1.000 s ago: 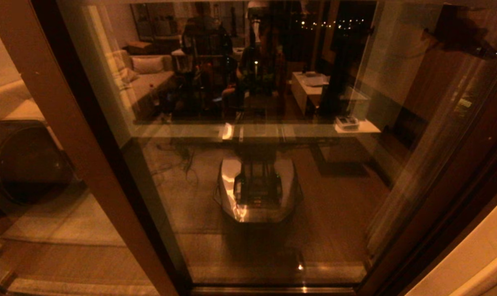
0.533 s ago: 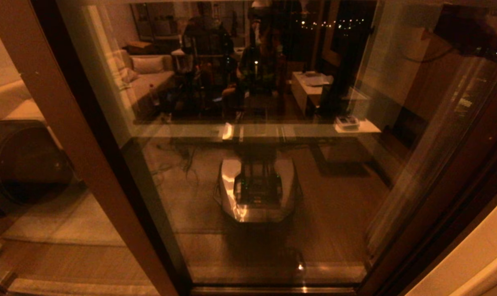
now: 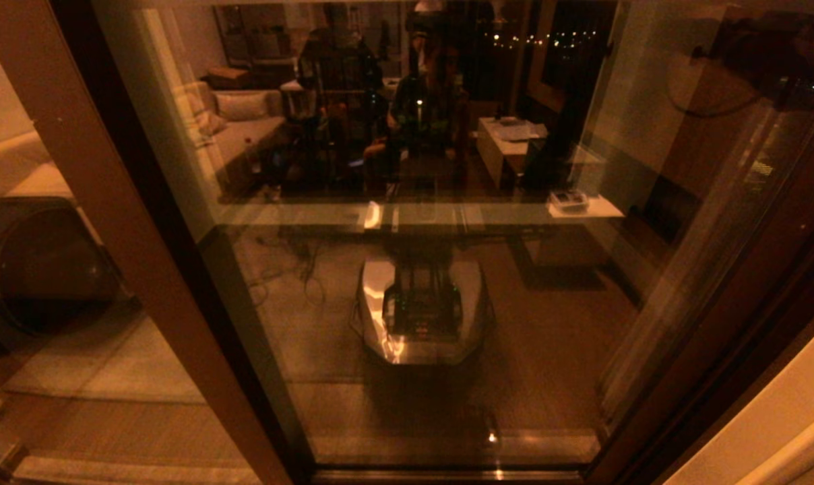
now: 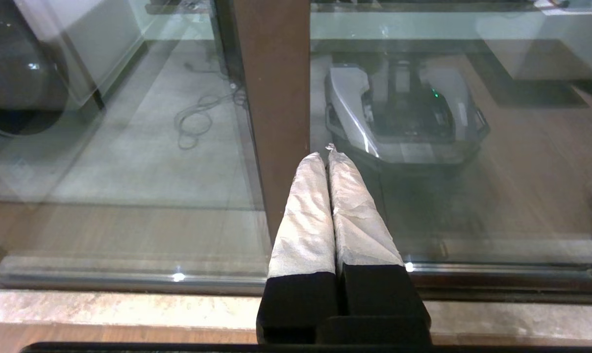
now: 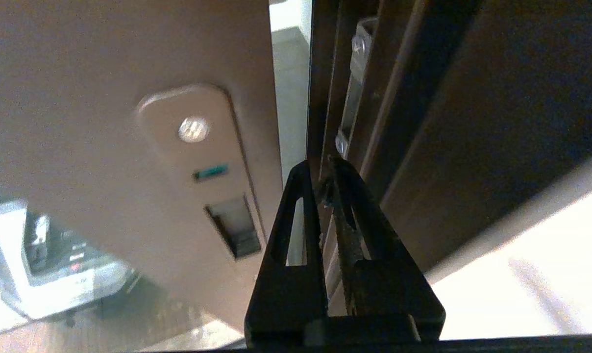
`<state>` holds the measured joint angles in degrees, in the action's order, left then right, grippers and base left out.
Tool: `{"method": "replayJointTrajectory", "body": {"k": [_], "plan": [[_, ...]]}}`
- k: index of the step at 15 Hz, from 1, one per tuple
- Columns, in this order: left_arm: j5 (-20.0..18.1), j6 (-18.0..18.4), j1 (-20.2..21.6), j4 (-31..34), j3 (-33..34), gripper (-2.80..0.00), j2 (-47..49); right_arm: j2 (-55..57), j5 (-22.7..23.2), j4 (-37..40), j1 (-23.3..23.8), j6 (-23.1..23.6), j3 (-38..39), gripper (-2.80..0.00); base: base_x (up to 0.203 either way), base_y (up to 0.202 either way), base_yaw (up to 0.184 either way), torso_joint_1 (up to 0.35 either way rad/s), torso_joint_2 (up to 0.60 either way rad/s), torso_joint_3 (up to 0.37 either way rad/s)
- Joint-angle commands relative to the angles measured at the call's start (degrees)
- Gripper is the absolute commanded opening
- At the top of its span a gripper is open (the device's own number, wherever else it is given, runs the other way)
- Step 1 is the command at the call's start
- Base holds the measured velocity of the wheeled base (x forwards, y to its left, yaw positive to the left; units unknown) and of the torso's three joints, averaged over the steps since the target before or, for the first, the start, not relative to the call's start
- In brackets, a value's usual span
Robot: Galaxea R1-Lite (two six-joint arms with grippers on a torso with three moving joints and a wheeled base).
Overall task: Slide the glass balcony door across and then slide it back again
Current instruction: Open the slid door
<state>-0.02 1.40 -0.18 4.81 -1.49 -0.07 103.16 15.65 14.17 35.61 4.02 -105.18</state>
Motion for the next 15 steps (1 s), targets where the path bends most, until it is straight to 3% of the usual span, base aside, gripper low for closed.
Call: {"method": "replayJointTrajectory", "body": {"k": [1, 13, 15], "plan": [[0.0, 0.0, 0.0, 0.0, 0.0, -2.8, 0.0, 1.7, 0.1, -0.3, 0.0, 0.0, -0.3, -2.8, 0.0, 0.0, 0.0, 0.0, 0.0, 0.0], [0.0, 0.0, 0.0, 0.0, 0.0, -2.8, 0.0, 4.6, 0.9, -4.6, -1.4, -4.2, -0.9, -2.8, 0.0, 0.0, 0.0, 0.0, 0.0, 0.0], [0.0, 0.0, 0.0, 0.0, 0.0, -2.8, 0.0, 4.6, 3.5, -4.9, -1.4, -4.6, -0.7, -2.8, 0.0, 0.0, 0.0, 0.0, 0.0, 0.0]]}}
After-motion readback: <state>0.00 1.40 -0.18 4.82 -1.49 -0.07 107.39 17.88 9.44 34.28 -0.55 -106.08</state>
